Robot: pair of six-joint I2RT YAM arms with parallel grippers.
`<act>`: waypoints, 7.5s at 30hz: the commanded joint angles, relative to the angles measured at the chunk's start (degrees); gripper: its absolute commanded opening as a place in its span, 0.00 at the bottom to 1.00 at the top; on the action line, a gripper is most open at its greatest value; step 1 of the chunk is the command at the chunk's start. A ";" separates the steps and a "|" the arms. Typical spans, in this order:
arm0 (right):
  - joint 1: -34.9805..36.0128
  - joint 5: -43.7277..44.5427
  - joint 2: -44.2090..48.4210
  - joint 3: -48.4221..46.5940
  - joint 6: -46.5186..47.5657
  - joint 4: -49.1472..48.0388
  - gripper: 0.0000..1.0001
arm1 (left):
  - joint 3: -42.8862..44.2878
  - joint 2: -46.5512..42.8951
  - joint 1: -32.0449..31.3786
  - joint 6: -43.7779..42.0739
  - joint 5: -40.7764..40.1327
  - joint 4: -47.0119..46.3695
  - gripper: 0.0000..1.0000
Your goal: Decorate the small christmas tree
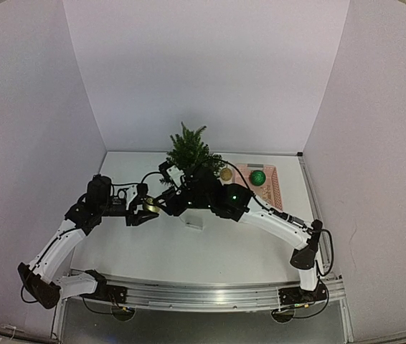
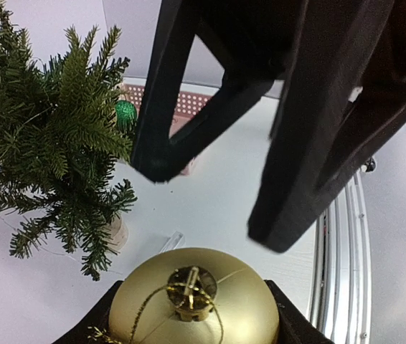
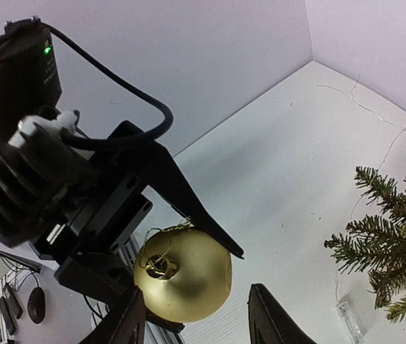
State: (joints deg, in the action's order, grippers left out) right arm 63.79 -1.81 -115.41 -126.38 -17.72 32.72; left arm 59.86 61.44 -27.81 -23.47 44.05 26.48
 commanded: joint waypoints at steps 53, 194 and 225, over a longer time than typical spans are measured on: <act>3.07 -12.95 -10.47 -5.55 -7.75 -1.30 0.34 | 9.92 -0.45 -0.93 -57.55 -10.01 36.25 0.00; -0.98 23.30 26.62 36.90 -12.37 0.86 0.41 | 44.45 31.42 1.79 -16.22 -21.35 29.66 0.00; -2.99 24.54 28.55 43.92 -15.08 0.86 0.72 | 48.36 33.57 2.79 -19.46 -19.25 34.00 0.00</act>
State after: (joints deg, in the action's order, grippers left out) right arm 60.99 22.34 -88.27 -81.95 -31.83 33.91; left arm 109.07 99.01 -25.31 -42.07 24.83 59.85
